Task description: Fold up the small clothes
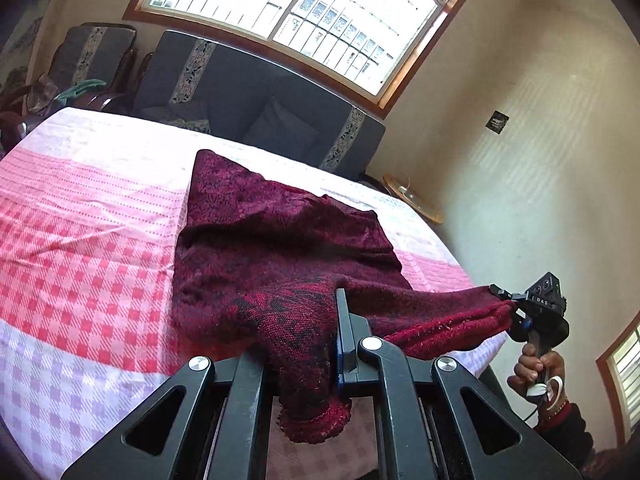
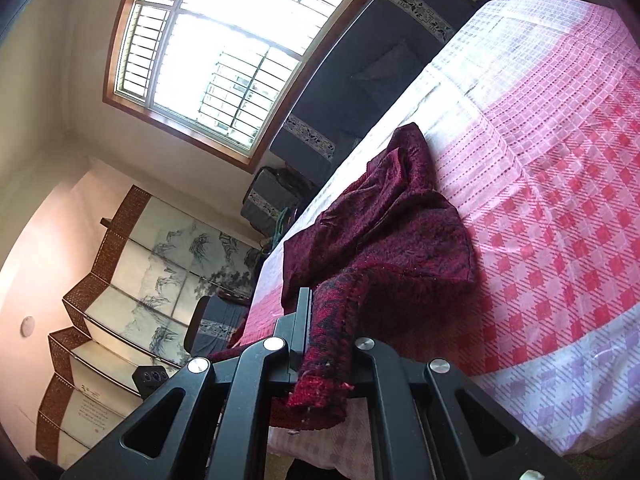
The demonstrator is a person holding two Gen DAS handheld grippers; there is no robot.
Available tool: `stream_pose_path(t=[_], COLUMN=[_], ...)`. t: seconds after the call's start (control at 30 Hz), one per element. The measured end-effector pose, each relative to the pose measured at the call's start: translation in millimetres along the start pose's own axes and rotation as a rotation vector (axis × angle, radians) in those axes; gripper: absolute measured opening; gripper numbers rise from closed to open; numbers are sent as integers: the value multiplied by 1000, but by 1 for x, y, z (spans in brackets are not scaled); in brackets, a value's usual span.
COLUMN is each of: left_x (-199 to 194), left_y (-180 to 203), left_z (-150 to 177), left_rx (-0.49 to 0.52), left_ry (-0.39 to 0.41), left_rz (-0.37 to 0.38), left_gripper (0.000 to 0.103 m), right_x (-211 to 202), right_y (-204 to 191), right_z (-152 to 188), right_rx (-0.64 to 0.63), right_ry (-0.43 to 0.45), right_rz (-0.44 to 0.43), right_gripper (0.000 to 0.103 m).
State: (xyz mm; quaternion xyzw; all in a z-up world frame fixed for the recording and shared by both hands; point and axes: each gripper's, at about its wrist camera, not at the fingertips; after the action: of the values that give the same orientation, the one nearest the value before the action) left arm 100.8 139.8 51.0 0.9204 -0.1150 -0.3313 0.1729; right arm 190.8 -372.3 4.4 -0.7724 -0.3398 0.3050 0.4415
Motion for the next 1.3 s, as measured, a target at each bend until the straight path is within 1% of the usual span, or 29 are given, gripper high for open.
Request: stream_pose_path(t=[0.07,0.23,0.37,0.63,0.7,0.83,1.1,1.3], left_x=[9,38,64,108,116,131,160,181], left_y=[2,-2,-11,-14,-13,-14,-22,-30], left_z=[-11,-35,-50,-64,-67,-73,-89,-97], left_rx=[18,24,2,53,69,87,98,83], left_ry=[6,4,-7,1,8,7,-10,-30], left_rz=[-14,-53,-83,-188,-219,-258,-291,-305], left_gripper=[9,9,9,9,9,9,9,9], right_x=[9,34,56,101,110,125,150,164], right_y=[1,9,17,42,46,48,60,71], right_z=[-12,-39,-57,-86,-91,-100,-116,-125], right_rx=[-5,-13,-19,0,-2,-13,-10,7], right_ry=[-4,-22,-38,-73,-78,-84,-96,-100], right_rz=[13,60,94,156,168,180,204,211], right_gripper=[5,5,5,5,5,5,5,6])
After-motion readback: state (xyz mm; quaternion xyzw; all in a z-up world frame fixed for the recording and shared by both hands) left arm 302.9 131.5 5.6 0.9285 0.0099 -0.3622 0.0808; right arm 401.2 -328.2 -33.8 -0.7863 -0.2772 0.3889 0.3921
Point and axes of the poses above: each gripper's, at about its wrist camera, not at the fingertips, and x roughly the way its jaws point, y to its right, z to its underside, and after that the axes turned 10 degrees about -z, right-handed
